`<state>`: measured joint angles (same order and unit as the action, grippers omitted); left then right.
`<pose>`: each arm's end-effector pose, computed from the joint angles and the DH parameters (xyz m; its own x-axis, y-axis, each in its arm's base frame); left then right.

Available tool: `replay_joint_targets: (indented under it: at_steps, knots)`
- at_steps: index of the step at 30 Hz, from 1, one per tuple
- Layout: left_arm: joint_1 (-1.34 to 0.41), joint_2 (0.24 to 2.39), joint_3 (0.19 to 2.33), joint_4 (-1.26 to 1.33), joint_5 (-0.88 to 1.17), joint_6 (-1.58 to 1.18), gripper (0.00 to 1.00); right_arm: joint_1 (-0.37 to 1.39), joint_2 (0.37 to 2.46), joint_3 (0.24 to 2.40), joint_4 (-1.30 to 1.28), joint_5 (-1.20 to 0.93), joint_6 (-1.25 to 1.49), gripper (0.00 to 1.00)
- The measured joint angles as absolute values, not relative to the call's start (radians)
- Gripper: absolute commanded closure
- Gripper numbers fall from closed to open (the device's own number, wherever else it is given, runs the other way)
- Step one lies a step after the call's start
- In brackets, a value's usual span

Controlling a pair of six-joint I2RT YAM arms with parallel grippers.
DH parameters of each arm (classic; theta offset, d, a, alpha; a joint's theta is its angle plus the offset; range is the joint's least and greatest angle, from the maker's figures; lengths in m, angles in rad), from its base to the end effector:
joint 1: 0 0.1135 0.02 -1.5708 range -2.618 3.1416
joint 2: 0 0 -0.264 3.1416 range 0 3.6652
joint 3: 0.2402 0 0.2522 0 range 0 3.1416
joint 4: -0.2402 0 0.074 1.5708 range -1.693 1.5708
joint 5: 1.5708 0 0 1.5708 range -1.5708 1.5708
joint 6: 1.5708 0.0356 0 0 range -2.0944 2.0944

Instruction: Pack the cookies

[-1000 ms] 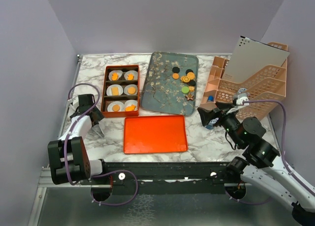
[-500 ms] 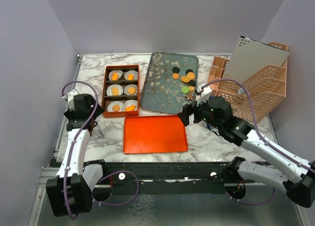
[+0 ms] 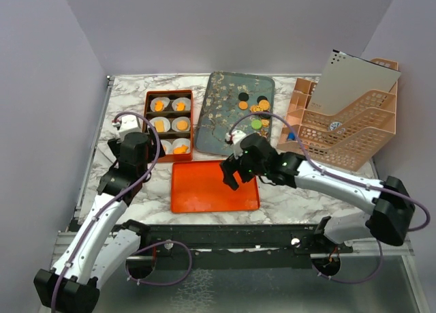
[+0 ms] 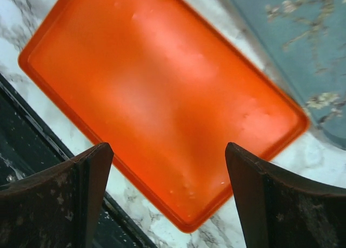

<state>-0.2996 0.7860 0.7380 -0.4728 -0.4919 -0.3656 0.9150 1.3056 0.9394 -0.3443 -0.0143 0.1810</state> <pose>0.1697 -0.0348 0.2960 -0.3971 -0.2072 -0.8941 -0.2926 0.9519 -0.0906 0.1728 0.2255 0.2651 -0.5351 -0.4003 -0.7440 -0.7144 0.6844 0.1456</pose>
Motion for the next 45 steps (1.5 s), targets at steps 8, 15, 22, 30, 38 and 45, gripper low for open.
replay_joint_targets:
  at_steps: [8,15,22,30,38,45]
  knots:
    - [-0.415,0.688,0.696,-0.471,-0.565,-0.354,0.01,1.108,1.568,1.079,-0.481,0.041,0.133,0.18]
    - [-0.473,0.651,0.688,-0.472,-0.635,-0.356,0.01,1.229,1.686,1.188,-0.583,0.069,0.073,0.30]
    - [-0.492,0.612,0.688,-0.473,-0.696,-0.364,0.01,1.302,1.860,1.314,-0.642,0.101,0.022,0.50]
    - [-0.517,0.595,0.688,-0.474,-0.720,-0.373,0.01,1.328,1.993,1.413,-0.741,0.168,-0.034,0.67]
    - [-0.524,0.562,0.688,-0.474,-0.731,-0.374,0.01,1.354,2.064,1.499,-0.823,0.196,-0.080,0.99]
    - [-0.526,0.563,0.688,-0.474,-0.730,-0.379,0.01,1.361,2.056,1.498,-0.822,0.200,-0.106,1.00]
